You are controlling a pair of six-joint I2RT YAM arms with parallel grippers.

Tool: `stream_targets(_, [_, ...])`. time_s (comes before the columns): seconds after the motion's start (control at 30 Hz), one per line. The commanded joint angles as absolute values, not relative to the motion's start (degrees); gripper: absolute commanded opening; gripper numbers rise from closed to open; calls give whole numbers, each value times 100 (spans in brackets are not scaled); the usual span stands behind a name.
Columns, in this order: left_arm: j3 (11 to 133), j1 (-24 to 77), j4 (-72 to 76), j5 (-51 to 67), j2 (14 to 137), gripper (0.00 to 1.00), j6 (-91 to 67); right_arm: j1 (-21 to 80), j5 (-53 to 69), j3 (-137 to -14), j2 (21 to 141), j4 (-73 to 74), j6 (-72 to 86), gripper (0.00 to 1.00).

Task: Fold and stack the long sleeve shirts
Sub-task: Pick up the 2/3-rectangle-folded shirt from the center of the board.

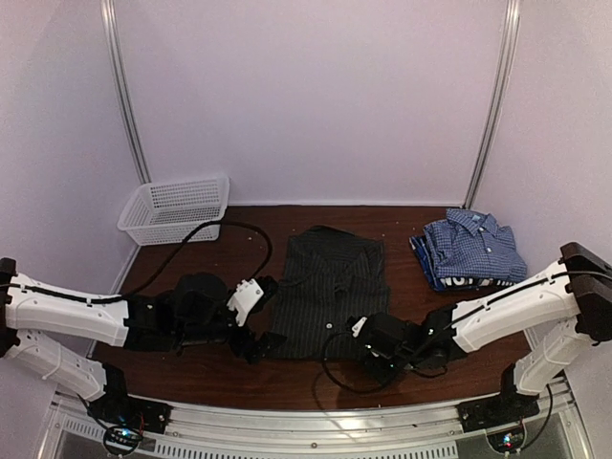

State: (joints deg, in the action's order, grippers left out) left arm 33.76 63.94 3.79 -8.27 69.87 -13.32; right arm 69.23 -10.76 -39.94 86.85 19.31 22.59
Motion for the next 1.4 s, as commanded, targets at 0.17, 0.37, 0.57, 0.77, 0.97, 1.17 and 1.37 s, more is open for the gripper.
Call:
stream_targets(0.17, [3163,6380,1170,308,7186,92,-69,7307,-1373,-4192,8978,2153,2387,0])
stream_targets(0.37, [3099,6378,1130,291,7576,93,649,7480,-829,-4131,8686,2178,2421,0])
stream_targets(0.57, [2959,6394,1238,279,7963,96,1012,7484,-132,-3992,8118,2268,2561,0])
stream_targets(0.77, [2927,6560,1475,186,8381,96,1270,7475,457,-3930,7719,2307,2812,0])
stream_targets(0.97, [2945,6609,1626,108,8710,90,1440,7401,720,-3930,7340,2375,2899,0])
stream_targets(1.17, [2958,6614,1734,-108,8857,75,1454,7240,956,-3894,7037,2481,2852,0])
stream_targets(1.37, [3011,6614,1879,-374,8987,51,1448,7019,1162,-3739,6787,2499,2802,0])
